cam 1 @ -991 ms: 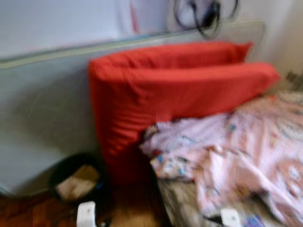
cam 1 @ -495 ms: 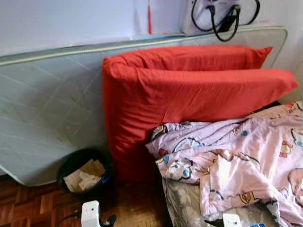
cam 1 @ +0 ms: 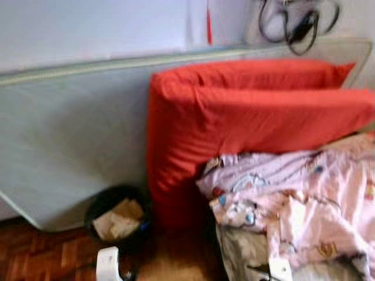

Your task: Clean up the room

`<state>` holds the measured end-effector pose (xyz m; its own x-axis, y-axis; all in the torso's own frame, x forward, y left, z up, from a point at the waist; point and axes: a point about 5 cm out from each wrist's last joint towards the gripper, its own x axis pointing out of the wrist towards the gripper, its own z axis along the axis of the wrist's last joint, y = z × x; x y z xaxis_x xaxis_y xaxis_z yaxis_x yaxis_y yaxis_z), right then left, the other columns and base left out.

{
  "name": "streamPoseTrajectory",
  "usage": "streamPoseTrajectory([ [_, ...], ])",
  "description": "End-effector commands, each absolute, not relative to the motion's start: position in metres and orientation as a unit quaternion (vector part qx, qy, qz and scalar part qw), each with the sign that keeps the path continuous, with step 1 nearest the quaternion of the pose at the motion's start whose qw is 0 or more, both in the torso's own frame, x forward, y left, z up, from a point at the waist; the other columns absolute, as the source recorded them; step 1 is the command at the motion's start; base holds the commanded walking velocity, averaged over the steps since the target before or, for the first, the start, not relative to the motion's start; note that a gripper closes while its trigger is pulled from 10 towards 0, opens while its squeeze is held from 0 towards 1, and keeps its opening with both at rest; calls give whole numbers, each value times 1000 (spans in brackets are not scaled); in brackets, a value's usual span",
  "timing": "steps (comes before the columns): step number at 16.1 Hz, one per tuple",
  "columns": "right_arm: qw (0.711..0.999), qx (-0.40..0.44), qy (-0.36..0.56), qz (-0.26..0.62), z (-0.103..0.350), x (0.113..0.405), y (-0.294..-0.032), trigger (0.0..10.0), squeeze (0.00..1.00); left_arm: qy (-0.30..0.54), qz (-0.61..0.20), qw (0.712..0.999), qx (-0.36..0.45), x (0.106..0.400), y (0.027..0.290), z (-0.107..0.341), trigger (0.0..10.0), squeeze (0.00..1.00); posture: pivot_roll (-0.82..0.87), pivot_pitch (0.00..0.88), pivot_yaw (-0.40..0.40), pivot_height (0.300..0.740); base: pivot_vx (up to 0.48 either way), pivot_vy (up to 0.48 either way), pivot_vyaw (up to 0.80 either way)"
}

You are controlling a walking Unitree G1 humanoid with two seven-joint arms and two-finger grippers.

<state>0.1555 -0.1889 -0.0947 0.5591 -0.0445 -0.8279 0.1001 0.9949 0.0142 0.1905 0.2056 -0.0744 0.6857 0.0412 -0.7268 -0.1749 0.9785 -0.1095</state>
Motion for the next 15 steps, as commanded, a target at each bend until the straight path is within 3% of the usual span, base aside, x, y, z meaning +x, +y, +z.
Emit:
streamPoseTrajectory([
  [1, 875, 26, 480, -54, -97, 148, -195, 10000, 0, 408, 53, 907, -87, 183, 200, -80, 10000, 0, 36, 0, -21, 740, 0, 446, 0],
  [4, 875, 27, 481, -55, -98, 147, -194, 10000, 0, 408, 52, 907, -87, 182, 200, -80, 10000, 0, 39, 0, -21, 740, 0, 445, 0],
  [9, 874, 26, 480, -70, -97, 136, -218, 10000, 0, 409, 50, 907, -86, 182, 200, -80, 10000, 0, 36, 0, -19, 740, 0, 406, 0],
  [15, 875, 27, 479, -64, -97, 141, -211, 10000, 0, 409, 50, 907, -87, 182, 200, -80, 10000, 0, 36, 0, -18, 740, 0, 402, 0],
])
